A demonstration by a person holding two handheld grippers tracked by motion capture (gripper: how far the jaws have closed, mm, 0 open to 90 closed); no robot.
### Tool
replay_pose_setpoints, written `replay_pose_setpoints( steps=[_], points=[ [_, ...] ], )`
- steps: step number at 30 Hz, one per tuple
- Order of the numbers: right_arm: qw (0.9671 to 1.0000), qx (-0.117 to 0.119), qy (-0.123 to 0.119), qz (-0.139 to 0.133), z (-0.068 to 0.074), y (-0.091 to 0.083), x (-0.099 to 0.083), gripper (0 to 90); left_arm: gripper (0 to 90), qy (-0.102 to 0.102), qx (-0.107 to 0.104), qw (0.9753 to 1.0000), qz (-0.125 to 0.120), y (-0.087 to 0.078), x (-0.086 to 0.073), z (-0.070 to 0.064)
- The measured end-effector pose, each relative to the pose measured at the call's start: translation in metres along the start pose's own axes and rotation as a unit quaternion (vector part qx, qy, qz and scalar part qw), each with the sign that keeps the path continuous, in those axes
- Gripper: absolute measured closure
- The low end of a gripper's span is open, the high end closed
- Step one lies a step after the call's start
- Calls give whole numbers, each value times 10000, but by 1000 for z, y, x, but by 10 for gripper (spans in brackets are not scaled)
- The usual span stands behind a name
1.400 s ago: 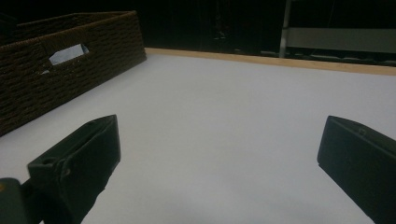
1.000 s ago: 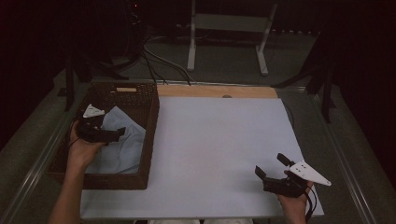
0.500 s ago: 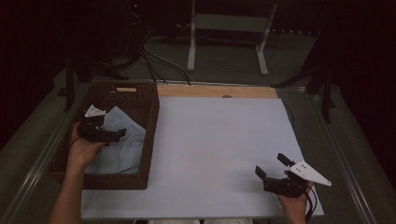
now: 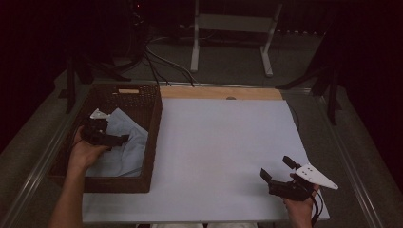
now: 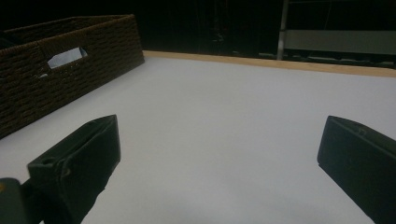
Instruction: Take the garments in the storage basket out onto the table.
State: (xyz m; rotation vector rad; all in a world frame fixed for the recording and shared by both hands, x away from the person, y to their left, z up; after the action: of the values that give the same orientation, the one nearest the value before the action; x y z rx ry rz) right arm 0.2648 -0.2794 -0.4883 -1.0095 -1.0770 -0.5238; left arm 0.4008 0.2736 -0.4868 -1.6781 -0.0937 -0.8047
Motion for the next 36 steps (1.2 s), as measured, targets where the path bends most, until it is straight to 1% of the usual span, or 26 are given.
replay_pose_setpoints(
  steps=[5,6,8,9,10,14,19,21,23,26,27,32,36],
  points=[
    [10000,-6,5,-2,0,0,0,0,13,1,-56,10000,55,2,-1,0],
    [10000,1,6,0,0,0,0,0,13,0,-87,9999,109,3,-1,0],
    [10000,3,5,-1,0,0,0,0,13,3,-108,9998,137,4,-2,0],
    [10000,4,3,1,0,0,0,0,14,7,-179,9996,205,5,-2,0],
    [10000,4,3,1,0,0,0,0,14,7,-179,9996,205,5,-2,0],
    [10000,-4,11,-11,-1,0,0,0,13,-7,-276,9991,335,9,-4,-1],
    [10000,4,9,-12,-1,0,0,0,13,-13,-285,9986,457,12,-6,-1],
    [10000,5,11,-12,-1,0,0,0,13,41,-244,9983,521,14,-7,-1],
    [10000,7,13,-15,-1,0,0,0,13,71,-244,9978,616,15,-8,-1],
    [10000,5,18,-19,-1,0,0,0,13,48,-284,9973,673,17,-9,-1],
    [10000,3,18,-23,-2,0,0,0,13,53,-321,9970,704,17,-9,-2],
    [10000,5,38,-22,-2,0,0,0,13,86,-366,9948,948,21,-13,-4],
    [10000,3,50,-32,-2,0,0,0,14,46,-374,9937,1058,22,-14,-4]
  ],
)
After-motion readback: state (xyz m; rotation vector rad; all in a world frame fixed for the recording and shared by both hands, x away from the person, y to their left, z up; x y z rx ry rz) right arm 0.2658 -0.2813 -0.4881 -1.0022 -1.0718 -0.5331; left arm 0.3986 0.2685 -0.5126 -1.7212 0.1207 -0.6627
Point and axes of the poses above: each handheld gripper's, and its own axes: y roughly forward along the jaws, x roughly out of its top, z roughly to its left, the point moved 5 cm from there along y, roughly forward along the jaws, and after that the axes turned 8 degrees about z, right-handed, at the moved point
